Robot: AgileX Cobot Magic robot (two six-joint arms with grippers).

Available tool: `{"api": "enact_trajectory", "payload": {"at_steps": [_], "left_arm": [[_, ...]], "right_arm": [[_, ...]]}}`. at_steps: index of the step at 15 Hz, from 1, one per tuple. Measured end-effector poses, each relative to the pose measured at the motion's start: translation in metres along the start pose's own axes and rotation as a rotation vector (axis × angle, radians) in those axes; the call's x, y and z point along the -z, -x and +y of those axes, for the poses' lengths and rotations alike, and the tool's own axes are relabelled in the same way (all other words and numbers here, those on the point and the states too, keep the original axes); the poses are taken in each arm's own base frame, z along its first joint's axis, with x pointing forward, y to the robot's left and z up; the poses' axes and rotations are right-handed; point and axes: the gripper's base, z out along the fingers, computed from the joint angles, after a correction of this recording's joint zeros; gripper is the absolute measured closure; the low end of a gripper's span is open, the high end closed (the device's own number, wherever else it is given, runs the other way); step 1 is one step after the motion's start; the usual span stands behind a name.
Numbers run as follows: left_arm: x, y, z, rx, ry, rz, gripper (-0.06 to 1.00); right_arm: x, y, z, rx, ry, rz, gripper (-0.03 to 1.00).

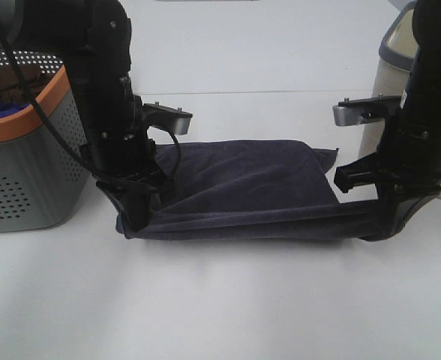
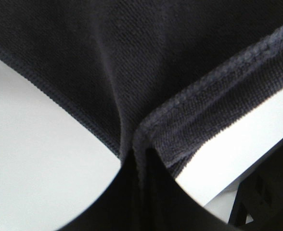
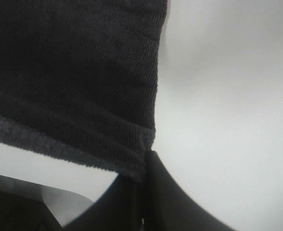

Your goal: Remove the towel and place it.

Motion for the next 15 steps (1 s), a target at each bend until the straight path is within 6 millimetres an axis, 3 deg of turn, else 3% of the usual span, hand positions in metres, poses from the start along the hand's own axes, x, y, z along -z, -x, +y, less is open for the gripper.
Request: {"api": "enact_trajectory", "payload": {"at_steps": [5, 8, 11, 13, 15], "left_arm": [[-0.014, -0.011, -0.001, 0.017, -0.024, 0.056, 0.94], [-0.015, -0.013, 0.003, 0.004, 0.005, 0.076, 0.9], [-0.015, -0.012, 0.001, 0.017, -0.007, 0.073, 0.49], [-0.015, -0.012, 0.0, 0.05, -0.022, 0.068, 0.32], [-0.013, -0.012, 0.0, 0.095, -0.02, 0.066, 0.23]], "right_arm": [[-0.029, -0.01, -0.002, -0.007, 0.004, 0.083, 0.96], [-0.029, -0.011, -0.003, -0.001, -0.006, 0.09, 0.74], [-0.029, -0.011, -0.002, -0.02, 0.005, 0.09, 0.4], [-0.029, -0.012, -0.002, -0.036, 0.004, 0.106, 0.34], [-0.022, -0.018, -0.001, -0.037, 0.005, 0.125, 0.31]]}}
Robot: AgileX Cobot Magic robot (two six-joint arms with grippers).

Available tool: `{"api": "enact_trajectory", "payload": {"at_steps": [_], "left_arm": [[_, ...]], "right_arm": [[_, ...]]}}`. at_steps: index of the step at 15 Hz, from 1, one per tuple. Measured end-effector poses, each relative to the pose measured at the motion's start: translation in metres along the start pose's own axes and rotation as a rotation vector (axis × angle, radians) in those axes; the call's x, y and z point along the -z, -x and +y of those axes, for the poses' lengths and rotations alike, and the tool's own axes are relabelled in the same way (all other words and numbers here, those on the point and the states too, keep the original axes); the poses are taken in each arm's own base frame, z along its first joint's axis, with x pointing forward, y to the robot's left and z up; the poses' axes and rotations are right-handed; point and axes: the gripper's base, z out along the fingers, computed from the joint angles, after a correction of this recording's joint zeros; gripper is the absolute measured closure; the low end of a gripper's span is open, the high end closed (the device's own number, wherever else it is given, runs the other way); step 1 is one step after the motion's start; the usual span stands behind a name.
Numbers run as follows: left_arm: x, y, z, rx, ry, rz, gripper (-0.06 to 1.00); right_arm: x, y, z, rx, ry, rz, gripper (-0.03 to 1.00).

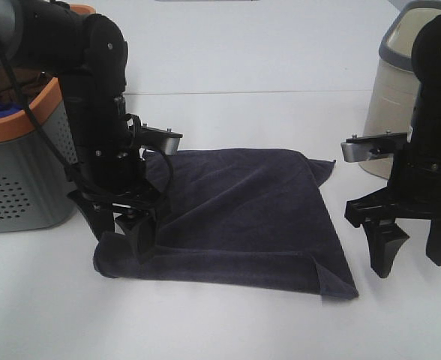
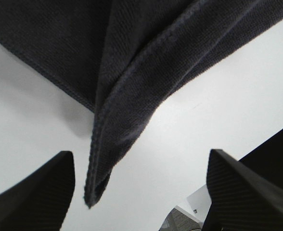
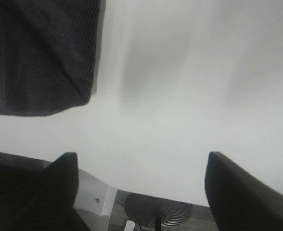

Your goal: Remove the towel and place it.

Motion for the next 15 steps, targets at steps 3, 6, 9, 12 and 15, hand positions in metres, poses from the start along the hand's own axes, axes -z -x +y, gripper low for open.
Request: {"api": "enact_trajectory", "payload": {"at_steps": [3, 6, 9, 12, 15], "left_arm": [[0.034, -0.009, -0.009, 0.033, 0.007, -0.092, 0.21], [0.076, -0.026, -0.023, 0.017, 0.01, -0.213, 0.22], [0.119, -0.049, -0.037, 0.01, 0.022, -0.342, 0.22], [0.154, -0.077, -0.044, 0.099, 0.068, -0.453, 0.22], [0.186, -0.108, -0.038, 0.152, 0.243, -0.555, 0.22]], "right_arm": [[0.033, -0.018, 0.002, -0.002, 0.007, -0.06, 0.31], [0.069, -0.042, 0.004, -0.035, 0.022, -0.22, 0.31], [0.104, -0.07, 0.006, -0.065, 0.047, -0.37, 0.31], [0.139, -0.091, 0.008, -0.103, 0.076, -0.523, 0.31], [0.157, -0.104, 0.004, -0.168, 0.052, -0.609, 0.32]]}}
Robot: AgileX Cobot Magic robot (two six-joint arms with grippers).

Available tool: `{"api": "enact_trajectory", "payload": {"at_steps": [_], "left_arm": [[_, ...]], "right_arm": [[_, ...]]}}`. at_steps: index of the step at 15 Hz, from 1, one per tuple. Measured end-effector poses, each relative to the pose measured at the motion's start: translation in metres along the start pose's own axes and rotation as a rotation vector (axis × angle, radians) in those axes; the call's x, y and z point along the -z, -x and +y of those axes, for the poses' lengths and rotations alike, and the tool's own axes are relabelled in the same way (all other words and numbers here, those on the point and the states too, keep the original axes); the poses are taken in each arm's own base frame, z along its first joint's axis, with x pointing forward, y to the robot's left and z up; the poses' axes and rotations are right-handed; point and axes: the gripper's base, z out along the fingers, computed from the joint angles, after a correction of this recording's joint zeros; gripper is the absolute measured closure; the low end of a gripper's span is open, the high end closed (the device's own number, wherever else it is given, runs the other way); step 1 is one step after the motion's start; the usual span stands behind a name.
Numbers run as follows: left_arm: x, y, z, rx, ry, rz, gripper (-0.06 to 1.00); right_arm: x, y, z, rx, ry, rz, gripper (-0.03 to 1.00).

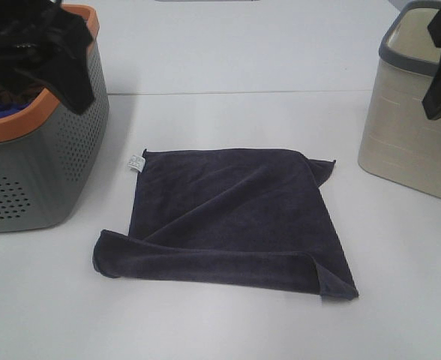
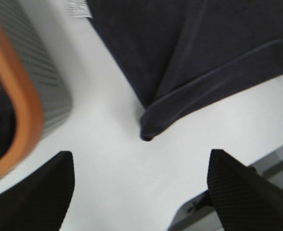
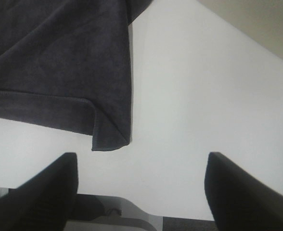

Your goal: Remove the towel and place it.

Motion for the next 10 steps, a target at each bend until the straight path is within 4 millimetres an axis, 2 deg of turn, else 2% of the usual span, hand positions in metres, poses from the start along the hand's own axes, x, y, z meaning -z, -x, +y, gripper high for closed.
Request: {"api": "enact_trajectory", "payload": {"at_steps": [2, 3, 5, 7, 8, 9, 10], "left_arm": [[0.022, -0.006, 0.026, 0.078, 0.06, -0.06, 0.22], [0.026, -0.008, 0.034, 0.104, 0.071, -0.07, 0.22], [0.046, -0.024, 0.072, 0.236, 0.131, -0.114, 0.22], [0.063, -0.054, 0.1, 0.348, 0.194, -0.136, 0.22], [0.064, -0.072, 0.11, 0.395, 0.219, -0.122, 0.22], [0.066, -0.091, 0.117, 0.438, 0.244, -0.112, 0.22], [0.073, -0.114, 0.118, 0.48, 0.273, -0.115, 0.22]], "right_arm": [[0.001, 0.0, -0.008, -0.036, -0.082, -0.009, 0.37], [0.001, 0.0, -0.009, -0.044, -0.099, -0.008, 0.38], [0.003, 0.0, -0.015, -0.059, -0.158, -0.015, 0.43], [0.004, 0.001, -0.019, -0.07, -0.201, -0.034, 0.45], [0.004, 0.001, -0.02, -0.073, -0.211, -0.038, 0.45], [0.004, 0.001, -0.022, -0.089, -0.211, -0.038, 0.45], [0.005, 0.003, -0.034, -0.16, -0.177, -0.022, 0.45]]}}
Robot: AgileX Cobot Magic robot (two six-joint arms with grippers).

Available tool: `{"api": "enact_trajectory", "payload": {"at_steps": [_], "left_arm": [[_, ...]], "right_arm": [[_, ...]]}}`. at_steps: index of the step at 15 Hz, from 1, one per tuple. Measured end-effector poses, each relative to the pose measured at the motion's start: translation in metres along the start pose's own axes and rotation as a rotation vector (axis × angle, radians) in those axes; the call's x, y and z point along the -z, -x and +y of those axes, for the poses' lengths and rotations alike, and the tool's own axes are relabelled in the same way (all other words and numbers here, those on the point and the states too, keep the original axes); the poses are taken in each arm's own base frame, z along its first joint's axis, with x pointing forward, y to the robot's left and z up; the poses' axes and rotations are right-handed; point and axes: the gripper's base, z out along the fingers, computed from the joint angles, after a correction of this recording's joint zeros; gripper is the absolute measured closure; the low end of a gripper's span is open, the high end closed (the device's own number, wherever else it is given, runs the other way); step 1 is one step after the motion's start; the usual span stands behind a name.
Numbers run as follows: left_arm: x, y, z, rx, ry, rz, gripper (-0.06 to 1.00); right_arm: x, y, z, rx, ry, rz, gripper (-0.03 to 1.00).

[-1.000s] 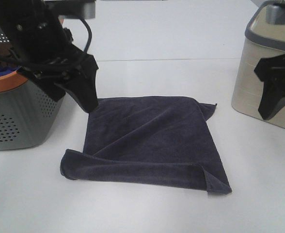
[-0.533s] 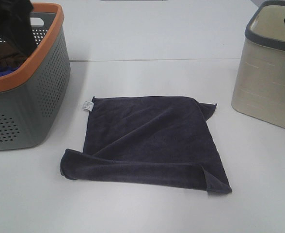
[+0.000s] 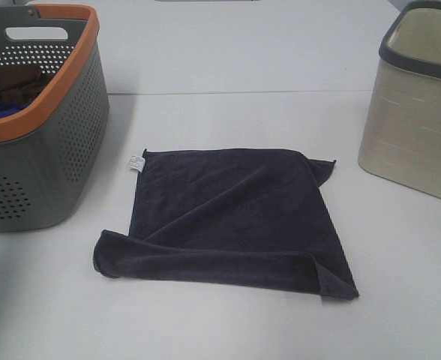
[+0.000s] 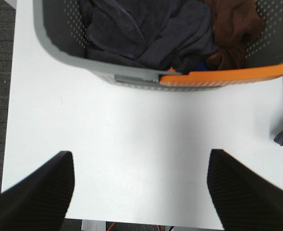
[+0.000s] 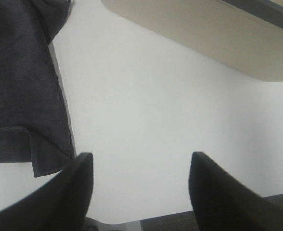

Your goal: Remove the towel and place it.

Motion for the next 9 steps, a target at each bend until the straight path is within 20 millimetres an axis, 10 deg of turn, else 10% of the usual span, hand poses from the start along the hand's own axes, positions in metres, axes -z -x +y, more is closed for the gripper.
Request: {"api": "enact_trajectory", "payload": {"at_steps": [5, 9], "left_arm": [[0.022, -0.057, 0.005, 0.02, 0.015, -0.068, 0.22], [0.027, -0.106, 0.005, 0.019, 0.02, -0.115, 0.22]], "right_arm": [[0.003, 0.002, -0.021, 0.025, 0.05, 0.003, 0.45], [0.04, -0.033, -0.025, 0.106, 0.149, -0.131, 0.45]]}}
